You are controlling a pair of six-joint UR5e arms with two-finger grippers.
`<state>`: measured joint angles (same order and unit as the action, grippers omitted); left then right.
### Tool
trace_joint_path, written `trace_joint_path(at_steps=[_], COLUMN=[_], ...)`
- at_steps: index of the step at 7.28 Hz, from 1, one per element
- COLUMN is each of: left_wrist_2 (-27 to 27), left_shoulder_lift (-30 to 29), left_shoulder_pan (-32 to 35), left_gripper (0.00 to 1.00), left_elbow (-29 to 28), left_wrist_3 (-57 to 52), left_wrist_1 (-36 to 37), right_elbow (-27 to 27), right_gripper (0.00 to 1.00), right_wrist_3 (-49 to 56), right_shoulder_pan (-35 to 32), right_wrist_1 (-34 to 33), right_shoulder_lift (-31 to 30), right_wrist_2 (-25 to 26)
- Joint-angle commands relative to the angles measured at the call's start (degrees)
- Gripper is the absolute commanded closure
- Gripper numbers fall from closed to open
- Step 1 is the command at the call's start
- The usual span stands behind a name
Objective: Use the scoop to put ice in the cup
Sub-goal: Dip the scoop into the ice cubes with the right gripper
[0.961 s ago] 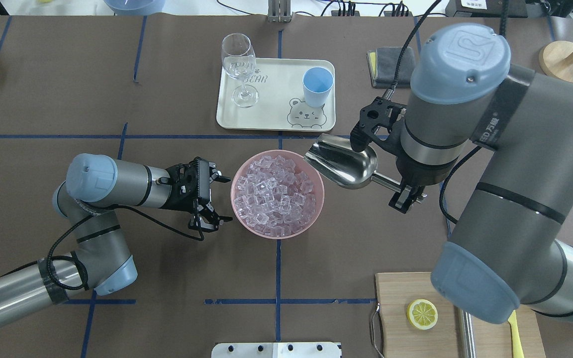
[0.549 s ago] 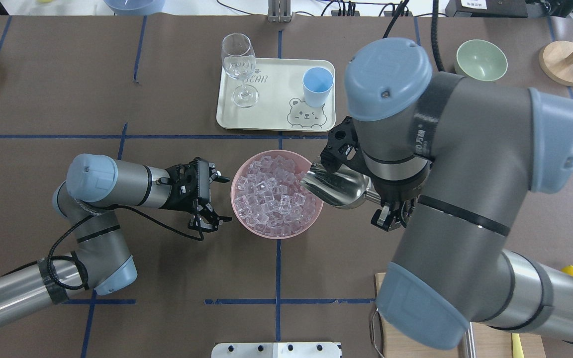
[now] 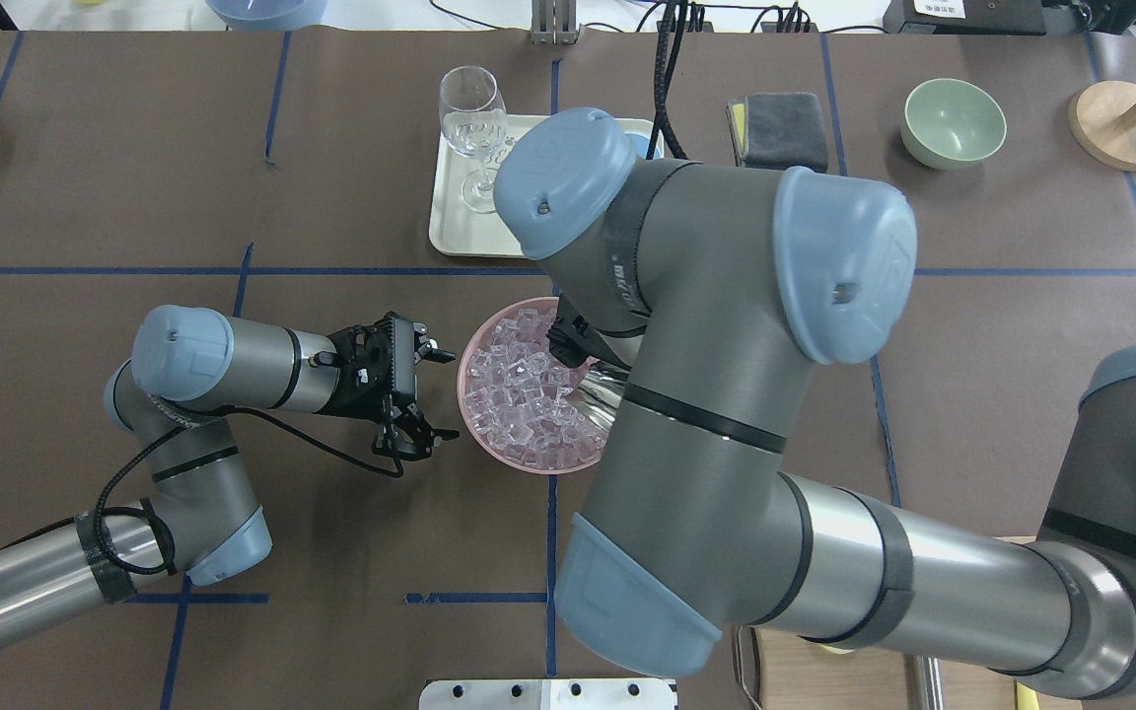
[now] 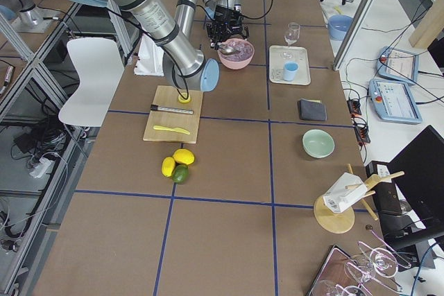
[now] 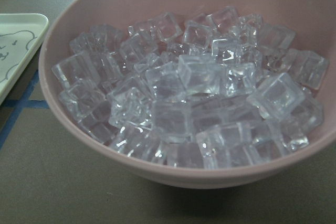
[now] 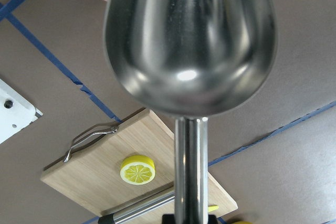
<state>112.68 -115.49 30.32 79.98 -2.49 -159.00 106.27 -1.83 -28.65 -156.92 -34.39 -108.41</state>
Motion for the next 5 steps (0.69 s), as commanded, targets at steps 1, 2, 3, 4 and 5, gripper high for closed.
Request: trace_joint_path(at_steps=[1,2,3,4,5], left_wrist_2=[0.00,0.00,0.00,0.00,0.00], left_shoulder_lift=[0.00,0.00,0.00,0.00,0.00], left_shoulder_pan=[0.00,0.00,-0.09,-0.09,-0.09], left_gripper=[0.00,0.00,0.00,0.00,0.00], left_elbow=[0.00,0.00,0.00,0.00,0.00], left_wrist_3=[0.03,0.03,0.03,0.03,0.03], left_wrist_1=[-0.60,-0.61,-0.61,-0.61,-0.61], right_elbow=[-3.52,-4.48,-6.32,-6.60,-6.69], right_gripper=[1.00,1.00,1.00,1.00,1.00], right_wrist_3=[0.07,0.07,0.07,0.07,0.07], right_shoulder_pan=[0.70,1.58,2.19,2.63,2.90], right_wrist_1=[-1.11,-1.20,-2.42,-2.69,-2.69], right_shoulder_lift=[1.78,1.95,2.91,3.36,3.36], right_wrist_2=[0.48,1.35,1.88,2.59,2.68])
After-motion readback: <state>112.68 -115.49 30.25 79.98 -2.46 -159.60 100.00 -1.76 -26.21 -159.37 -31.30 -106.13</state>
